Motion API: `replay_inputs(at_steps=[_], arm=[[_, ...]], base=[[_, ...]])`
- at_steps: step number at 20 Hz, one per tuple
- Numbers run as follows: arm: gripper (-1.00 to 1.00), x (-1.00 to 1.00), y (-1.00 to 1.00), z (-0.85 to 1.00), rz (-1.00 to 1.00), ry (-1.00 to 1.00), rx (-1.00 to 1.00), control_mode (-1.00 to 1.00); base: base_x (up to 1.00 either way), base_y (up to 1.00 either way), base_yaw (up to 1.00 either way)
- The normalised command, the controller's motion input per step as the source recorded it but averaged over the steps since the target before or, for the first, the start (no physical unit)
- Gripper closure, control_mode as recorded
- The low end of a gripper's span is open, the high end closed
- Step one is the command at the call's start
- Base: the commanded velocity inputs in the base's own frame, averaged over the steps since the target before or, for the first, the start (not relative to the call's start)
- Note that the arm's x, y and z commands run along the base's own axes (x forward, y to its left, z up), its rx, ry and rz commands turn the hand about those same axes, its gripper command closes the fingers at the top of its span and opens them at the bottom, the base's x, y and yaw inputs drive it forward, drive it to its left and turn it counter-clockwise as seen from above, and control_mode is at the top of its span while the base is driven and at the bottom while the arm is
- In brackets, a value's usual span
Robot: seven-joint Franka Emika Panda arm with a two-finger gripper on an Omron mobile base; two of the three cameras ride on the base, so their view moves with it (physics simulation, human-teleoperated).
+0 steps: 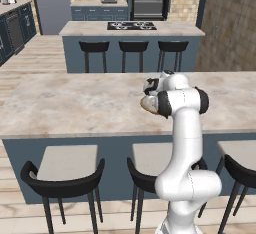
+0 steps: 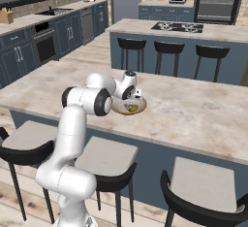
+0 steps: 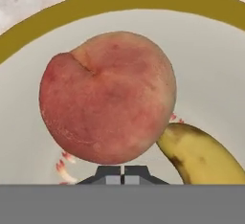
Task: Retrieve the banana and peach from the fridge and place them into the bowl on the dining table.
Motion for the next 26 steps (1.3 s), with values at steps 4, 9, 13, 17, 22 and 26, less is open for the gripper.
replay_inputs(at_steps=[4, 9, 13, 17, 22, 26], arm=[[-1.0, 0.0, -0.17, -0.03, -0.02, 0.06, 0.0, -1.0], [-1.0, -0.15, -0.34, 0.74, -0.01, 0.0, 0.0, -1.0], [-1.0, -0.52, -0.09, 1.0, 0.0, -0.04, -0.03, -1.0], [-1.0, -0.97, 0.0, 1.0, -0.03, -0.12, -0.09, -1.0], [-1.0, -1.0, 0.0, 0.78, -0.1, -0.13, -0.08, -1.0], [-1.0, -1.0, 0.0, 0.36, -0.15, -0.13, -0.01, -1.0]], base=[[0.0, 0.0, 0.0], [0.0, 0.0, 0.0], [0.0, 0.0, 0.0], [0.0, 0.0, 0.0], [0.0, 0.0, 0.0], [0.0, 0.0, 0.0]])
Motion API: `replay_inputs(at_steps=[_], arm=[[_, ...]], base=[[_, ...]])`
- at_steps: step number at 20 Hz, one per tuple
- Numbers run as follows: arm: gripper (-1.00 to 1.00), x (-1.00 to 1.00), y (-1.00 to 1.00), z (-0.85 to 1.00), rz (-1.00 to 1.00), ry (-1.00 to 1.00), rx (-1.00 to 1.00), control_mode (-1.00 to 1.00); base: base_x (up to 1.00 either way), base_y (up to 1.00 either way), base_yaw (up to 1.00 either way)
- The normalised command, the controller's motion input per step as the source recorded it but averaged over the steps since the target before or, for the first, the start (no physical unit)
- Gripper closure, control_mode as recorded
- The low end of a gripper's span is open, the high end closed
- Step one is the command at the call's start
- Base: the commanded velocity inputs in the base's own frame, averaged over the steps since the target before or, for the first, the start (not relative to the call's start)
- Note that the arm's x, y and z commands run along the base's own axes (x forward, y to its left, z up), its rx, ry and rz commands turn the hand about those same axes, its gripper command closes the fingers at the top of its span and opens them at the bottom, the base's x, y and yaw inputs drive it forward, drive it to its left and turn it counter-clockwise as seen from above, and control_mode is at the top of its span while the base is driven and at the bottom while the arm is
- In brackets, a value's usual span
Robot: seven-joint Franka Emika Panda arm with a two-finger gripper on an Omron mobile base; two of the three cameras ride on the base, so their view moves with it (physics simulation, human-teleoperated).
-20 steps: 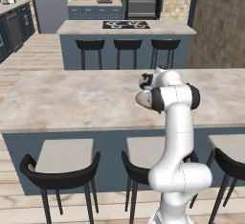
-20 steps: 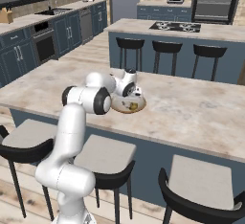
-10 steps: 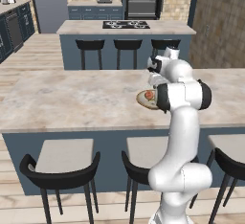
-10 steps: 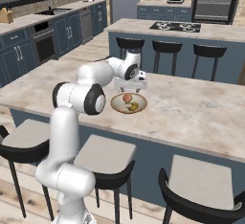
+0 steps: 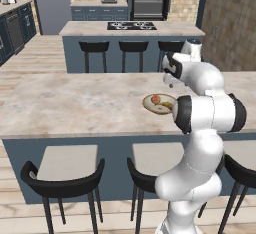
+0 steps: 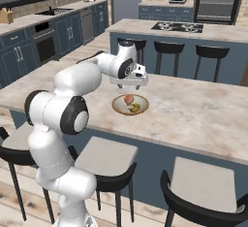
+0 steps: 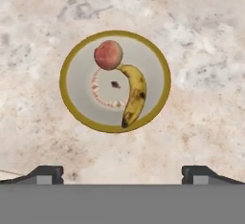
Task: Retrieve the banana and peach from the fridge and place them into the bowl on the dining table.
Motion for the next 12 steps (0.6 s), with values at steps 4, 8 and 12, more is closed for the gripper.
replay_inputs(at_steps=[4, 8, 12], arm=[[-1.0, -1.0, 0.0, 0.1, -0.1, -0.21, 0.0, -1.0], [-1.0, -1.0, 0.01, 0.0, -0.04, -0.3, -0.01, -1.0], [-1.0, -1.0, 0.01, 0.0, 0.0, -0.23, 0.0, -1.0]], base=[[0.0, 0.0, 0.0], [0.0, 0.0, 0.0], [0.0, 0.0, 0.0]])
